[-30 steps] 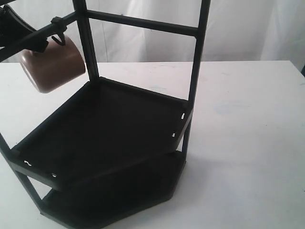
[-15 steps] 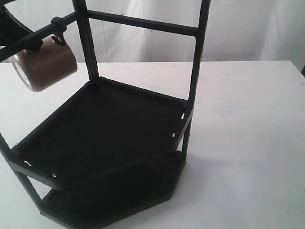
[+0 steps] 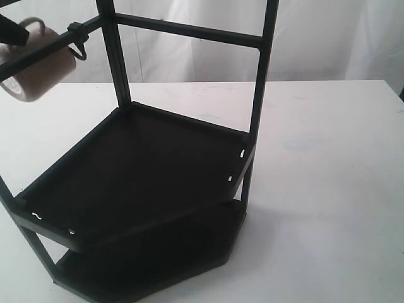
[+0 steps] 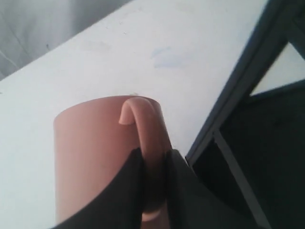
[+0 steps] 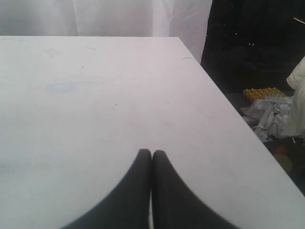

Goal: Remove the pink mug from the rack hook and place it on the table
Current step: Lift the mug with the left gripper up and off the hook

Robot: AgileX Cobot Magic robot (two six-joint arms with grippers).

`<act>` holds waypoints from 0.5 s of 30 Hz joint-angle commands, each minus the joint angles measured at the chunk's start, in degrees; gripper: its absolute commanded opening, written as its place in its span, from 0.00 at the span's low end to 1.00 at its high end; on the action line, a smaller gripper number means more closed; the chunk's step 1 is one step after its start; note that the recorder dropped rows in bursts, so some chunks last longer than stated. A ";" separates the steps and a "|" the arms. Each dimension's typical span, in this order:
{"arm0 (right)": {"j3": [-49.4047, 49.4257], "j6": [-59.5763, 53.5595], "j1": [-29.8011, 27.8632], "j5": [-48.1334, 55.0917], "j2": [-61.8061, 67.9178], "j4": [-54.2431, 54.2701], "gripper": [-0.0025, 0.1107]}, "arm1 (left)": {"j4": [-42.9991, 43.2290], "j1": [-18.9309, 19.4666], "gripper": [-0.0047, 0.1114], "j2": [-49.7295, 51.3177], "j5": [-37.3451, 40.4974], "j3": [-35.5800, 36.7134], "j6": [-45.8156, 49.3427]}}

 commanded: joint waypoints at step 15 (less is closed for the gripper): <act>-0.07 0.04 0.06 -0.12 -0.15 0.08 0.02 | -56.08 7.74 0.04 2.92 2.42 15.00 43.45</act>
